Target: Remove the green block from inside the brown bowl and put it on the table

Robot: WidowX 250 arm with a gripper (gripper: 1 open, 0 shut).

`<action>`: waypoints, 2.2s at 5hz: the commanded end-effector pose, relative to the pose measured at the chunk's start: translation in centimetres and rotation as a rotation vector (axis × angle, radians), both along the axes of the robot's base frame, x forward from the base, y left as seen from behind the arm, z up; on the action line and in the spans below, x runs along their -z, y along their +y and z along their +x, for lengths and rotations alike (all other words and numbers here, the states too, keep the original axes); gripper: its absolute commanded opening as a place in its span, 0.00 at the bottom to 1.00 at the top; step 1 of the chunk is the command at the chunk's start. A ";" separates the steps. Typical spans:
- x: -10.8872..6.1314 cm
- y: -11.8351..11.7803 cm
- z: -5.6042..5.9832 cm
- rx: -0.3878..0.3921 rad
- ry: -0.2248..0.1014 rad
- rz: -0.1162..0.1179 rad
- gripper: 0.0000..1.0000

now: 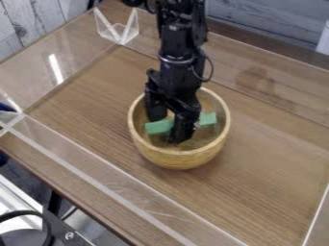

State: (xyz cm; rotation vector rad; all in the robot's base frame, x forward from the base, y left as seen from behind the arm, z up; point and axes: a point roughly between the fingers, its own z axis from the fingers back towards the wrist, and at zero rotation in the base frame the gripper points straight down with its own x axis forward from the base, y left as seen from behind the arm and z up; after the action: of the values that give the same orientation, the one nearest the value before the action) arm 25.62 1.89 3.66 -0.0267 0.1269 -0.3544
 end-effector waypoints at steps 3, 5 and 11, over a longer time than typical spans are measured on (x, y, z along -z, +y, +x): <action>-0.2 0.9 -0.1 -0.097 -0.144 0.003 1.00; -1.6 1.1 0.0 -0.108 -0.184 0.053 1.00; -4.3 1.4 0.9 -0.163 -0.155 0.010 0.00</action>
State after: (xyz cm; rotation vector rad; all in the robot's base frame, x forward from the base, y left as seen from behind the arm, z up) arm 25.44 3.00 6.17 -0.0144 0.0472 -0.1908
